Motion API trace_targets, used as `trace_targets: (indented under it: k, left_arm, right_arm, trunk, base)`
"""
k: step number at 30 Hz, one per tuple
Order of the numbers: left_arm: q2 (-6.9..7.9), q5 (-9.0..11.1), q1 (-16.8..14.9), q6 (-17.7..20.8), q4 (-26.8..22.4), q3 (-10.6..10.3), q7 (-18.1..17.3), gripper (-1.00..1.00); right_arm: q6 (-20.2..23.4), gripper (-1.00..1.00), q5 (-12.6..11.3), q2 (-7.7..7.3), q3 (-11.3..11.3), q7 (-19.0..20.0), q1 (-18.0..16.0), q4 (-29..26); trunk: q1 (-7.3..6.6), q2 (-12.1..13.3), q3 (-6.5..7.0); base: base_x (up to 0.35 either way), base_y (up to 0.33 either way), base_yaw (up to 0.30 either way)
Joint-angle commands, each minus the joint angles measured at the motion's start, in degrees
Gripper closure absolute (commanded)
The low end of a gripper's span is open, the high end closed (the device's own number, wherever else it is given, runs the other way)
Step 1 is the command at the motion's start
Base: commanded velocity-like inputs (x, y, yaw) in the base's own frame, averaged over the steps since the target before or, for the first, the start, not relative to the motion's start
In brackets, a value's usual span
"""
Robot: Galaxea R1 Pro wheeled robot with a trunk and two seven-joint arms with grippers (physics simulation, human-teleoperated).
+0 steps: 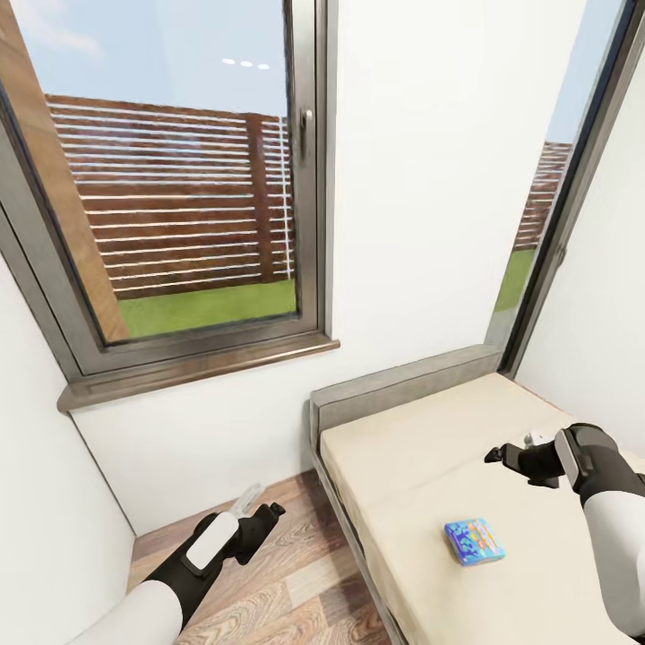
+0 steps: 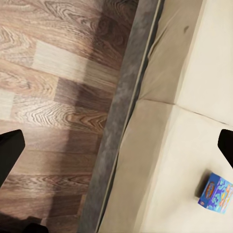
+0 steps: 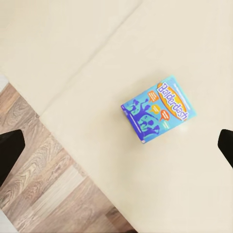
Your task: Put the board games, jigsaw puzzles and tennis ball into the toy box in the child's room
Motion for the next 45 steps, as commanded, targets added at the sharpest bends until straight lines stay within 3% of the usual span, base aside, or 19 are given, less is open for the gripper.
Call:
trace_targets:
  k: [1, 45]
  left_arm:
    - [0.04, 0.49, -0.03, 0.00, -0.12, -0.25, 0.46, -1.00]
    - [0.04, 0.49, -0.05, 0.06, -0.12, -0.34, 0.41, -1.00]
  right_arm:
    - [0.18, -1.00, 0.55, 0.05, -0.22, 0.48, -0.06, -0.03]
    - [0.33, -1.00, 0.20, 0.12, -0.07, 0.64, 0.02, -0.06]
  trunk:
    - [0.23, -0.47, -0.26]
    - [9.89, -18.11, -8.01]
  base:
    - [0.000, 0.000, 0.000]
    - [0.000, 0.000, -0.027]
